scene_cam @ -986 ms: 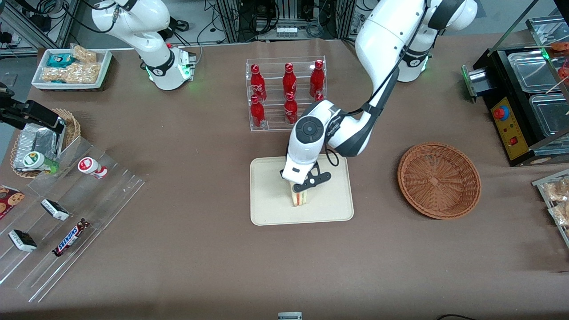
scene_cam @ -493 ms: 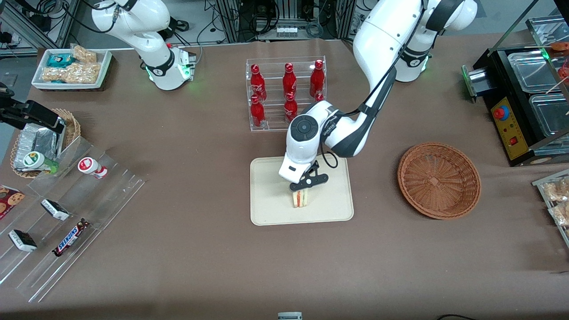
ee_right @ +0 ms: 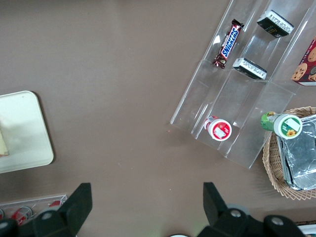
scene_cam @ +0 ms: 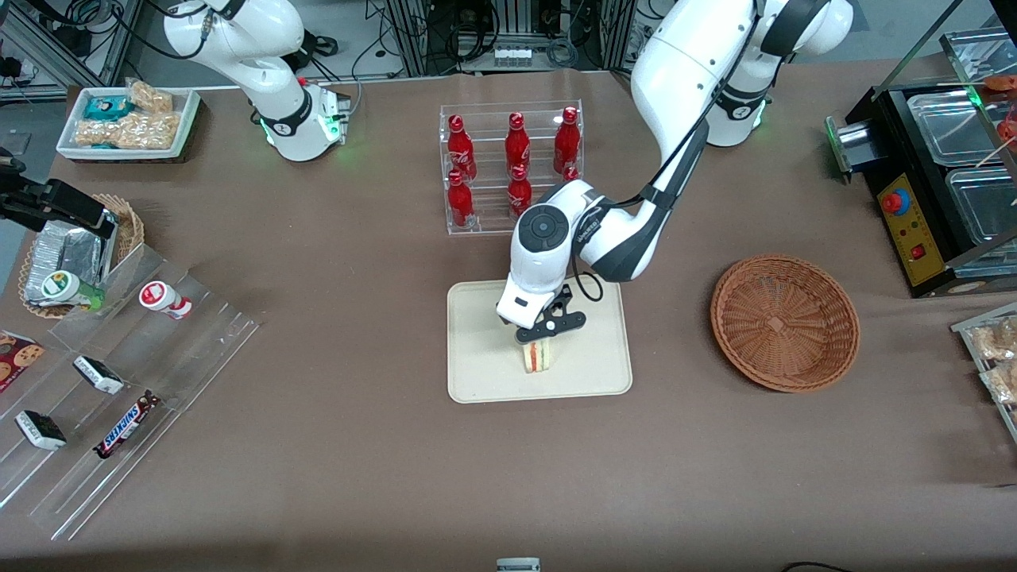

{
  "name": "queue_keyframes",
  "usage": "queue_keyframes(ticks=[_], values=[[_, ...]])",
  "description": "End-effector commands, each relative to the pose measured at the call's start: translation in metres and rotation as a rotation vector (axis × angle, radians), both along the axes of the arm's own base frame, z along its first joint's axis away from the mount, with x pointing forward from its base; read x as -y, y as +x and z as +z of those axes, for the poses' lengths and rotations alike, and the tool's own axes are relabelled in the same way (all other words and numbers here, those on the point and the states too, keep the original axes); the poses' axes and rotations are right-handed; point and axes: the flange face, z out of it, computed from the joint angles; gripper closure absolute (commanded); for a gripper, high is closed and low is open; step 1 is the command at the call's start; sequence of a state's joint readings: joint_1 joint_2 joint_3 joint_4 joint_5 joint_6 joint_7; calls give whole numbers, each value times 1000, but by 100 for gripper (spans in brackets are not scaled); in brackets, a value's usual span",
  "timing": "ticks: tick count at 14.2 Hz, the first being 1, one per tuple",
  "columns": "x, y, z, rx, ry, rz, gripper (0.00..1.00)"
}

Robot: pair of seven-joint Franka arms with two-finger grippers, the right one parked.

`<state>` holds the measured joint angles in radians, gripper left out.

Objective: Place sandwich from basket to tray
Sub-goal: 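Lower the sandwich onto the tray and open the left gripper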

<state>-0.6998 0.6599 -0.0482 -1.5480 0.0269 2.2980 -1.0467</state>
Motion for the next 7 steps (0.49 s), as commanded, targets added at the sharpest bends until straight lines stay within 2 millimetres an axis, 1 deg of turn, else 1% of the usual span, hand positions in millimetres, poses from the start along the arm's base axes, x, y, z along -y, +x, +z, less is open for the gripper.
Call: queue_keyframes(ticks=[1, 3, 4, 5, 6, 7], values=[[-8, 3, 66, 30, -2, -3, 0], [-21, 10, 101, 46, -17, 20, 0], [-26, 7, 116, 39, -5, 20, 0], [-37, 8, 133, 29, 5, 33, 0], [-58, 17, 138, 7, 25, 62, 0], [-66, 20, 138, -7, 37, 74, 0]])
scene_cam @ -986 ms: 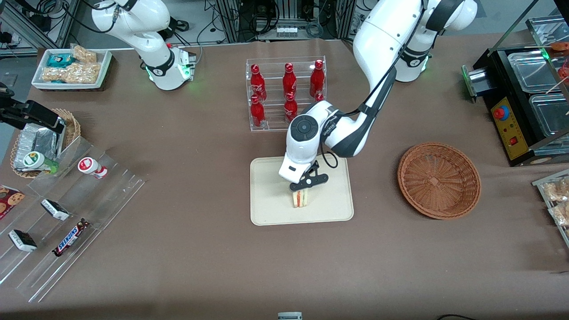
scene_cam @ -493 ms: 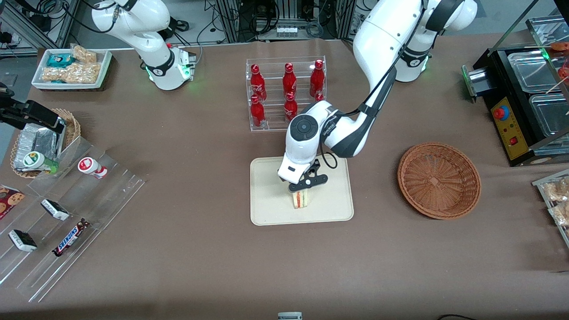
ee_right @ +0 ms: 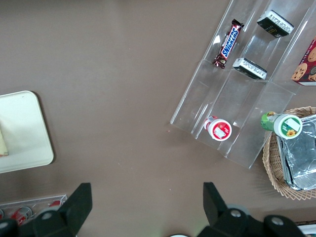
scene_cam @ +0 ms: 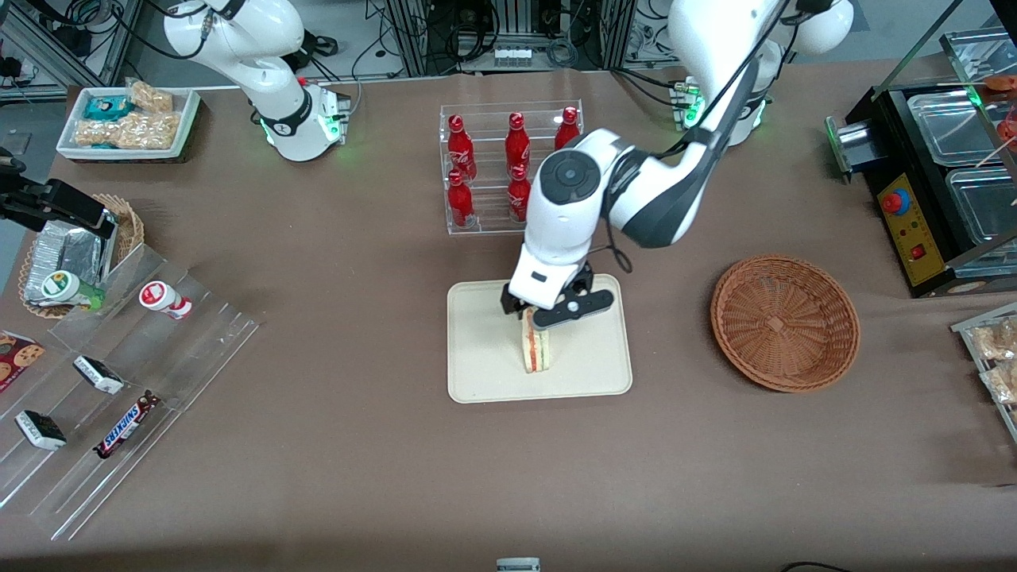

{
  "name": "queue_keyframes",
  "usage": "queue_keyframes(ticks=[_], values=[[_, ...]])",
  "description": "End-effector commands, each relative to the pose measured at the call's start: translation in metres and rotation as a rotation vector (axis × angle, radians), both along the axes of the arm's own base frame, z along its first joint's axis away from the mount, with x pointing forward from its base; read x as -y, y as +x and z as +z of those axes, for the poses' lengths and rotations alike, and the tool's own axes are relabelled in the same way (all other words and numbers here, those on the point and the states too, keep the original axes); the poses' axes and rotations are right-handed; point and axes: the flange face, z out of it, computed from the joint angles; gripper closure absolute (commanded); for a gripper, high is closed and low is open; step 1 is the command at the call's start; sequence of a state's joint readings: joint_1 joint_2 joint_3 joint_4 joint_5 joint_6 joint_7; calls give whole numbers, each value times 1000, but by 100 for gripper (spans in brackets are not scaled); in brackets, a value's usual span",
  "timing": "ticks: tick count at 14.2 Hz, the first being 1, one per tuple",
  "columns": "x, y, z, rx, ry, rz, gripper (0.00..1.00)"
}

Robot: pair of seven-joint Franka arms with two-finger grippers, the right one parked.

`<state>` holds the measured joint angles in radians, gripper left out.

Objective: Place sandwich from basket to tray

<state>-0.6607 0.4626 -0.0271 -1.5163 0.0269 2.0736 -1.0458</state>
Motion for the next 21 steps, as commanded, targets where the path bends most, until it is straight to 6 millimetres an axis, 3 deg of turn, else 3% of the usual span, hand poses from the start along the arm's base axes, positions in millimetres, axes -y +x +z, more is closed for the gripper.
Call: queue_keyframes(ticks=[1, 4, 5, 8, 14, 18, 21], values=[[-35, 12, 4, -29, 27, 33, 0], [-86, 28, -4, -57, 51, 15, 0], [-117, 39, 3, -59, 54, 13, 0], [-181, 38, 18, -100, 64, -33, 0], [-331, 35, 79, -188, 55, -141, 0], [-382, 16, 123, -194, 49, -199, 0], [-400, 2, 157, -154, 50, -182, 0]])
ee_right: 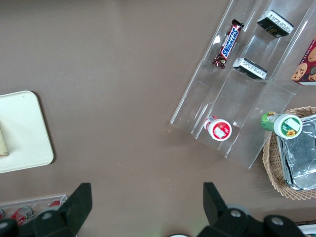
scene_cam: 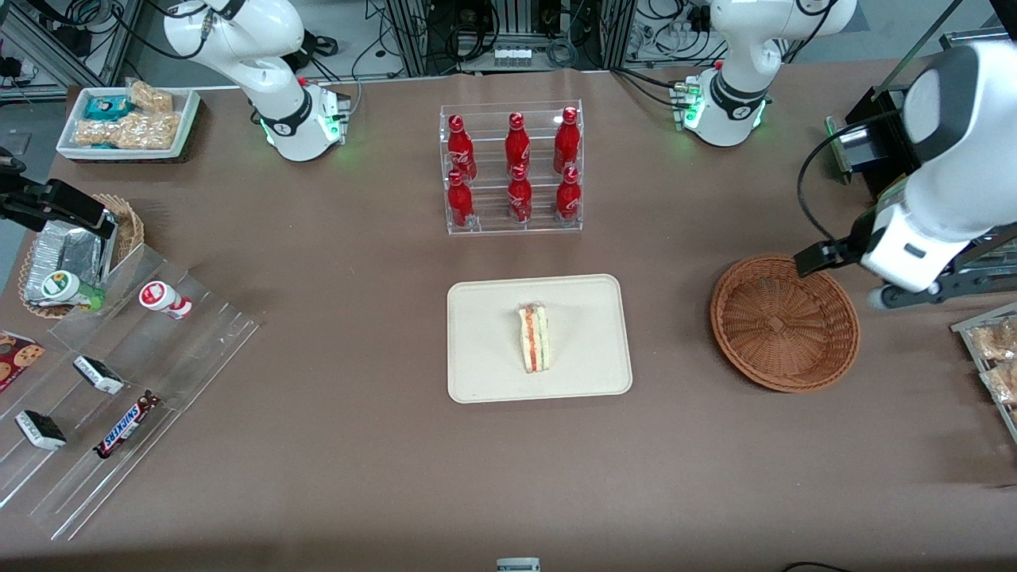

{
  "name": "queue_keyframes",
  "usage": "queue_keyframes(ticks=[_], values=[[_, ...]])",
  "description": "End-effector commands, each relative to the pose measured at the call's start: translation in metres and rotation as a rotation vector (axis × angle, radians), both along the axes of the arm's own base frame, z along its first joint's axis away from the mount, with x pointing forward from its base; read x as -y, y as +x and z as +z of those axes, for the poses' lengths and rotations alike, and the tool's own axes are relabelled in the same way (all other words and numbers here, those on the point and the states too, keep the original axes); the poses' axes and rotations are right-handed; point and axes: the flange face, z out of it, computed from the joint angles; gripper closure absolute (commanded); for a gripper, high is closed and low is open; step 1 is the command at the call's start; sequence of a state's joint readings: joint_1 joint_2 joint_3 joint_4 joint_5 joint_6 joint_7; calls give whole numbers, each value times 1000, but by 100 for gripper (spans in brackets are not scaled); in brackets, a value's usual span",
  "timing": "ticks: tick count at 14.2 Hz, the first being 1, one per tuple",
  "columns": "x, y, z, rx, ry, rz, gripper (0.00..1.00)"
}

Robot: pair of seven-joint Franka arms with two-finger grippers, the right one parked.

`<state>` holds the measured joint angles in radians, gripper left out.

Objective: Place sandwich from basket to tray

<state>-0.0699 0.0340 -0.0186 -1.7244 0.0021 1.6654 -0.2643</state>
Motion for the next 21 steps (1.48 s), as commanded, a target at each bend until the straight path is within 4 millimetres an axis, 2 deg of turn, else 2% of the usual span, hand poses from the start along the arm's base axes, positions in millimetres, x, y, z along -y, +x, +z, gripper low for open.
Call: queue_keyframes(ticks=[1, 2, 4, 7, 9, 11, 12, 15, 21], values=[[-21, -19, 33, 37, -14, -2, 0], [-19, -20, 42, 50, -16, -37, 0], [-28, -17, 65, 69, -18, -50, 0], [-37, -7, 80, 103, -23, -138, 0], [-39, 5, 78, 108, -25, -153, 0], [-31, 14, 78, 115, -28, -162, 0], [-20, 13, 81, 118, -26, -176, 0], [-20, 1, 75, 28, -34, -176, 0], [-10, 2, 71, 21, -62, -188, 0]])
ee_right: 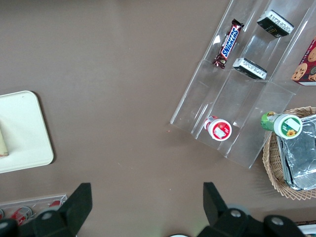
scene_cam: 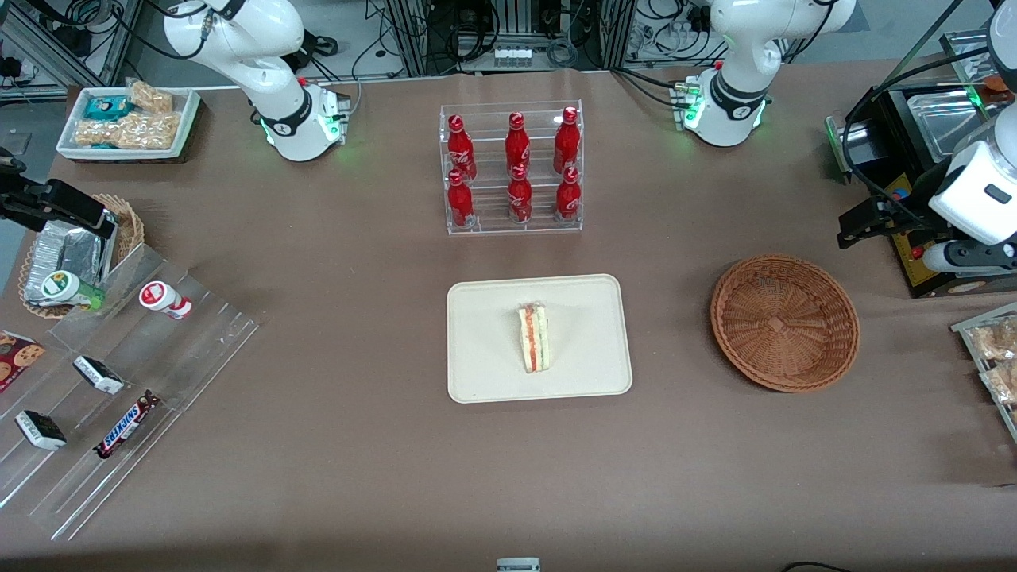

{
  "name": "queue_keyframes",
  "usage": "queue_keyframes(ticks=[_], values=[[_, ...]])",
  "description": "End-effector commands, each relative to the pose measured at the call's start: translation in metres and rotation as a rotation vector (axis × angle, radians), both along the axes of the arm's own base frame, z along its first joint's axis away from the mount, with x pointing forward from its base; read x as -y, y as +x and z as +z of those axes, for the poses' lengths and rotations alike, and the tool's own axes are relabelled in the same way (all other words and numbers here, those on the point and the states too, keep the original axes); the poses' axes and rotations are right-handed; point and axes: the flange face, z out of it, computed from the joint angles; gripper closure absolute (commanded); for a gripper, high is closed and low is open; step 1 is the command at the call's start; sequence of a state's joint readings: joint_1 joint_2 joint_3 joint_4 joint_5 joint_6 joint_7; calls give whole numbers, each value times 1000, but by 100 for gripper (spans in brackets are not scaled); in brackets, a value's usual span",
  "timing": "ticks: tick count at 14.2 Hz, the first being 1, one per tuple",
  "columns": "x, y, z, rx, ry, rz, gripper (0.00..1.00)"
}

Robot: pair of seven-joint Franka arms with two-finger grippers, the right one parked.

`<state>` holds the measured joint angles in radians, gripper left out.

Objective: Place sandwich from basket to tray

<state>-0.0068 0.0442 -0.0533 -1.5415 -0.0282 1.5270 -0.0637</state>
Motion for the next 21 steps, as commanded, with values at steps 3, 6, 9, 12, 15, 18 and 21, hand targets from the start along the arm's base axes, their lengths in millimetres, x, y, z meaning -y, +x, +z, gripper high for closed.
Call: queue_keyframes(ticks=[3, 6, 9, 12, 15, 18, 21], values=[[4, -1, 2, -20, -3, -29, 0], [4, -1, 3, -14, -5, -35, 0], [6, -1, 3, -15, -11, -38, 0], [11, 0, 3, -10, -10, -46, 0], [13, 0, 2, -13, -10, -49, 0], [12, 0, 4, -4, -12, -47, 0], [12, 0, 6, 1, -12, -47, 0]])
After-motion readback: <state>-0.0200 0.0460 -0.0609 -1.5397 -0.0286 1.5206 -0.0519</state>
